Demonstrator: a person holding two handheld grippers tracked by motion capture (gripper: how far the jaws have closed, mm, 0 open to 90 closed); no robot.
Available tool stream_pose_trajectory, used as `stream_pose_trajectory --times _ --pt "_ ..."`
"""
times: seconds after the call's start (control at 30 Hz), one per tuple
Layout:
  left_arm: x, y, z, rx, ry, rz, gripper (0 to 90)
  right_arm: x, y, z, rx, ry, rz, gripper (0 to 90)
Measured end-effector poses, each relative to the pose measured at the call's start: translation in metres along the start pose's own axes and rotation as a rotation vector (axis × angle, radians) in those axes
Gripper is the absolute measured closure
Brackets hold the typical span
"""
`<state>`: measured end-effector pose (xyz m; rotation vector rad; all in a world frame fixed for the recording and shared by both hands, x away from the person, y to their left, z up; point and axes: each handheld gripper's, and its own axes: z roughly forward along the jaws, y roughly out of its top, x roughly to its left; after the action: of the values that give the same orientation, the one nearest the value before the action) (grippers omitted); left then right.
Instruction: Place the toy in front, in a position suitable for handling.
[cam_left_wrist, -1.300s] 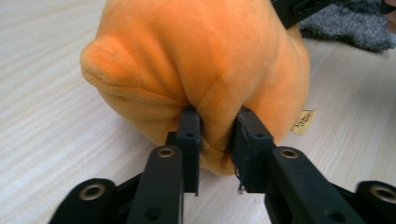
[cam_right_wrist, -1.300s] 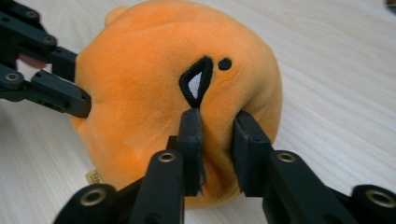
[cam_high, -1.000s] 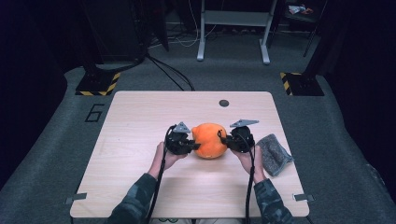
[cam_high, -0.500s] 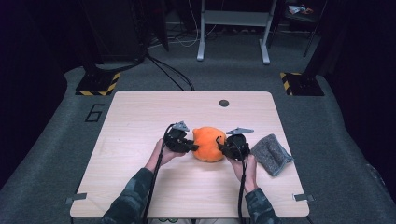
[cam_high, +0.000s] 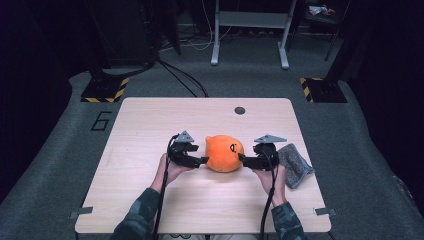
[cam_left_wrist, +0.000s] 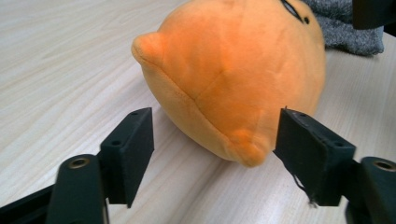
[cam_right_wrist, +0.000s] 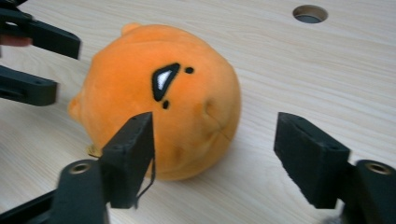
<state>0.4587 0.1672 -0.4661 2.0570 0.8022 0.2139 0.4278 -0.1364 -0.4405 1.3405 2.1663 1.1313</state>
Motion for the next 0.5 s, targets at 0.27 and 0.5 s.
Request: stream_pose_trajectory --times 0.27,0.5 --pt "-0.011 -0.01 -0.01 0.003 0.037 0.019 22.8 -0.026 -0.014 -0.017 0.037 -0.064 -0.036 15.3" --pt "-0.017 -0.018 -0.006 0.029 0.07 0.039 22.1 -0.052 -0.032 -0.03 0.037 -0.117 0.01 14.8"
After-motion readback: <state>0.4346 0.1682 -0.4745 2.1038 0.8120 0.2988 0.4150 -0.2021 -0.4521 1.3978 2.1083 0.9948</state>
